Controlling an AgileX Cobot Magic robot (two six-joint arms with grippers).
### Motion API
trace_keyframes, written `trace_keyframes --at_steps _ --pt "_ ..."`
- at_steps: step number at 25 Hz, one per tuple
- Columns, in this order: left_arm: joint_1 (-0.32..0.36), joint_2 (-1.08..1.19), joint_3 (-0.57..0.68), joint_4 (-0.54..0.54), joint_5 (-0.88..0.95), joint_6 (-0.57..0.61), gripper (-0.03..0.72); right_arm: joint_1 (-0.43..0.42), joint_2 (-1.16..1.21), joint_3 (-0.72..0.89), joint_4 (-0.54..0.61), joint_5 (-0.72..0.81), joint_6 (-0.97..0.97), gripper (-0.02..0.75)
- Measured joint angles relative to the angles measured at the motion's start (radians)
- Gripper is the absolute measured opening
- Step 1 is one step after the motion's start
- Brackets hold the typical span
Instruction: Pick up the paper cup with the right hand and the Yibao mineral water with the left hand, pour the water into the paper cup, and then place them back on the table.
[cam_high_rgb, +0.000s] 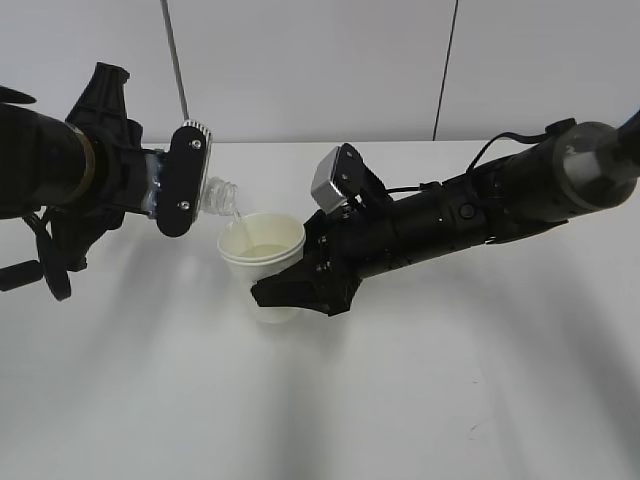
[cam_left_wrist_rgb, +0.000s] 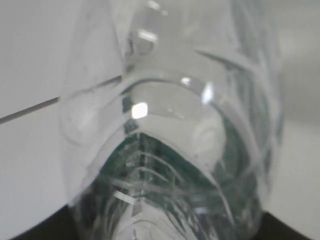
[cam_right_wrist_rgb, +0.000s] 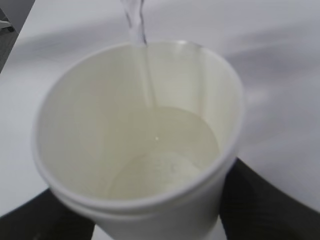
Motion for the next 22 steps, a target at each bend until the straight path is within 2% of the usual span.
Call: trace_keyframes --at_steps 22 --pt "0.000 0.000 0.000 0.000 0.000 -0.009 0.336 0.000 0.000 0.000 0.000 -0.002 0.000 0.519"
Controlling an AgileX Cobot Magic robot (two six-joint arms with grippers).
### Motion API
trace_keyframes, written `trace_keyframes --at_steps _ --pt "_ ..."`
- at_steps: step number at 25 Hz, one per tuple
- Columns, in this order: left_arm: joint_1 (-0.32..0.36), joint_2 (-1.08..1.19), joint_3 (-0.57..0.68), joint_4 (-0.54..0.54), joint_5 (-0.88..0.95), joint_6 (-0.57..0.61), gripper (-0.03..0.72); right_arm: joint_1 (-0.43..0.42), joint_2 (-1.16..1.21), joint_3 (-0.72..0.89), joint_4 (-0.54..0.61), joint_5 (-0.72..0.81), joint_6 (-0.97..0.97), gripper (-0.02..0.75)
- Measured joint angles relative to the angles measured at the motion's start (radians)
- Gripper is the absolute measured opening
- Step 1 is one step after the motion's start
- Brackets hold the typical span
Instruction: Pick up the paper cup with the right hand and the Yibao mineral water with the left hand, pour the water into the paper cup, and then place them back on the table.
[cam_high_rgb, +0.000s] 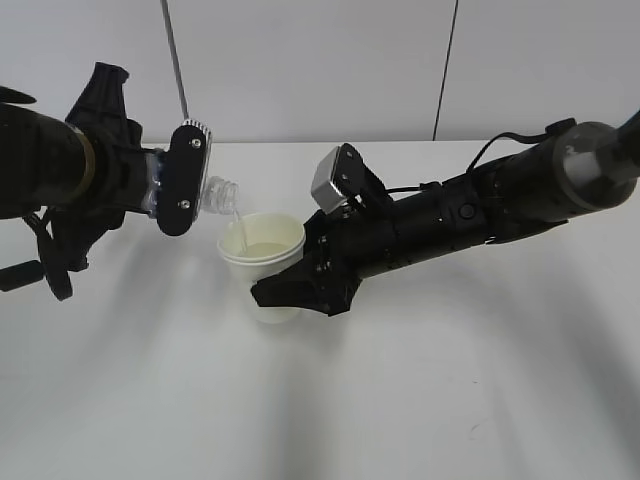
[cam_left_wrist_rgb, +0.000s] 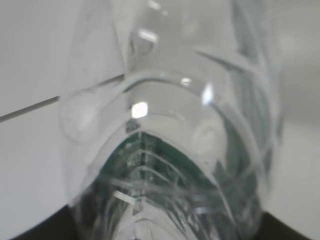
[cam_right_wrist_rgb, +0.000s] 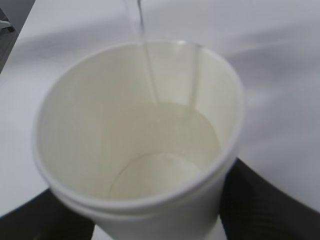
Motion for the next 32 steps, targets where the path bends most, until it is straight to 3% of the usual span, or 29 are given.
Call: trace_keyframes --at_steps 13,19,32 --pt "-0.001 0.000 0.000 -0.003 -0.001 -0.193 0.335 0.000 0.000 0.000 0.000 0.000 0.000 0.519" --pt "-0.001 0.000 0.000 -0.023 -0.005 -0.395 0.335 0.000 0.000 0.000 0.017 0.000 0.000 0.519" --pt "-0.001 0.000 0.000 -0.145 -0.125 -0.685 0.335 0.000 0.000 0.000 0.068 0.069 0.014 0.519"
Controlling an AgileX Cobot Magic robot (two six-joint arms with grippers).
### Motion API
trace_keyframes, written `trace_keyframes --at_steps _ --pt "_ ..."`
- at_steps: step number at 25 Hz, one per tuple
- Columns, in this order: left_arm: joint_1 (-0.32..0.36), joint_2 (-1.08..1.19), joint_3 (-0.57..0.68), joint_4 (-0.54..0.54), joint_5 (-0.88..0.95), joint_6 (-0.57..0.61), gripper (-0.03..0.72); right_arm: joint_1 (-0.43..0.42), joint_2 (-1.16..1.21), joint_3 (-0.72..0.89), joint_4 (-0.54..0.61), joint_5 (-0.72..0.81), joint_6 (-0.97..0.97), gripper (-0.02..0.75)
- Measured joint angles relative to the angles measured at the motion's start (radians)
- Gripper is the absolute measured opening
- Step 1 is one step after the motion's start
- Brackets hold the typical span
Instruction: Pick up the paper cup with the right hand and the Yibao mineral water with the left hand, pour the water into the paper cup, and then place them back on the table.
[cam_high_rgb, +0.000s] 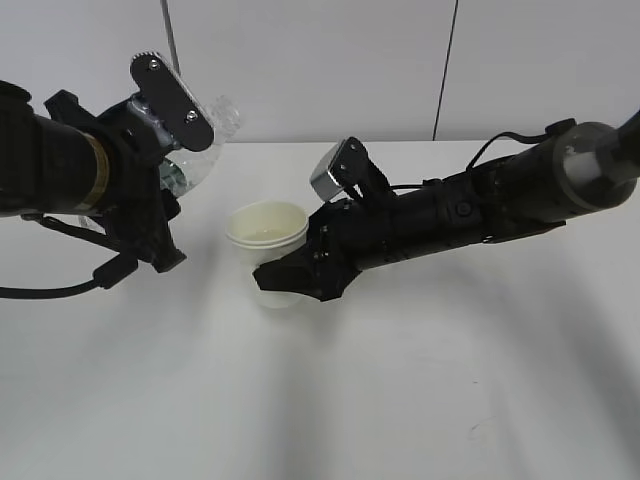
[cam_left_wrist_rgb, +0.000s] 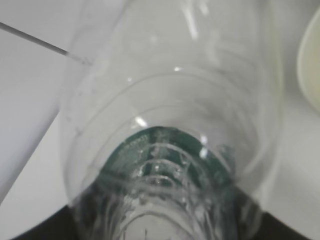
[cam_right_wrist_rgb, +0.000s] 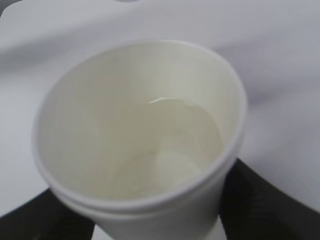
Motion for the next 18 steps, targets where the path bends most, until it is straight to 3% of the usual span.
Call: trace_keyframes --at_steps 11,18 --pt "0.046 0.000 0.000 -0.001 -0.064 -0.229 0.335 0.000 0.000 0.000 0.087 0.048 0.021 0.519" --pt "0.094 0.000 0.000 -0.018 -0.163 -0.299 0.335 0.000 0.000 0.000 0.122 0.117 0.021 0.519"
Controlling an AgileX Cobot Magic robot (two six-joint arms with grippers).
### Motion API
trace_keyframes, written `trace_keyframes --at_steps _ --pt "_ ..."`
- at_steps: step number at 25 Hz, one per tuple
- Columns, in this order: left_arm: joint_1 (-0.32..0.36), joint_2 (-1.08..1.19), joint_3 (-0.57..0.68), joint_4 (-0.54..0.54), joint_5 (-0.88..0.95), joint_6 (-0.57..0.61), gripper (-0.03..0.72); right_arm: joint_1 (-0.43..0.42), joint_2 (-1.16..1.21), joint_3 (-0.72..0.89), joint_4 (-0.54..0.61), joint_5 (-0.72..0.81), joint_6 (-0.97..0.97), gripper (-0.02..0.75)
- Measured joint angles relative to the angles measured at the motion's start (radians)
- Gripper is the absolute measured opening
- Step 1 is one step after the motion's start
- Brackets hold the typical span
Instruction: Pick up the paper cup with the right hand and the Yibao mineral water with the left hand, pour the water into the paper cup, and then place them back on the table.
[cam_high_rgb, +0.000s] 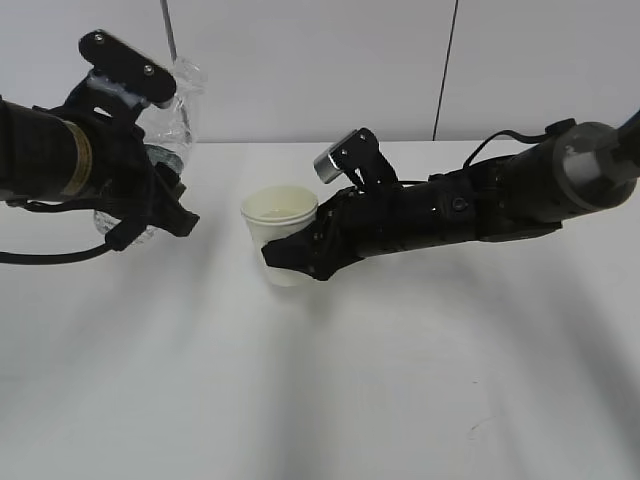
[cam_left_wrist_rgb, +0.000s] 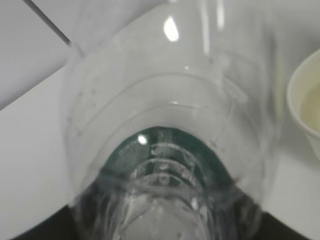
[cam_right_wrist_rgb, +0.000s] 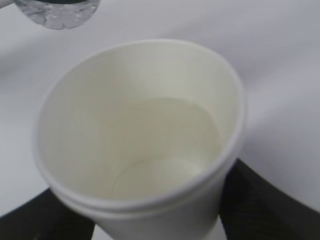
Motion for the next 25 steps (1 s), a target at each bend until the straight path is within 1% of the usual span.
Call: trace_keyframes --at_steps 5,13,19,25 --pt "0.057 0.000 0.000 -0.011 -0.096 -0.028 0.335 0.000 0.004 0.000 0.071 0.041 0.000 0.519" --pt "0.132 0.012 0.000 -0.011 -0.255 -0.036 0.335 -0.016 0.010 0.000 0.202 0.103 -0.027 0.519" --pt "0.170 0.075 0.000 -0.005 -0.345 -0.036 0.335 -0.018 0.010 0.000 0.314 0.189 -0.097 0.519" --pt "0.217 0.134 -0.001 -0.001 -0.452 -0.036 0.335 -0.018 0.010 0.000 0.455 0.220 -0.189 0.519"
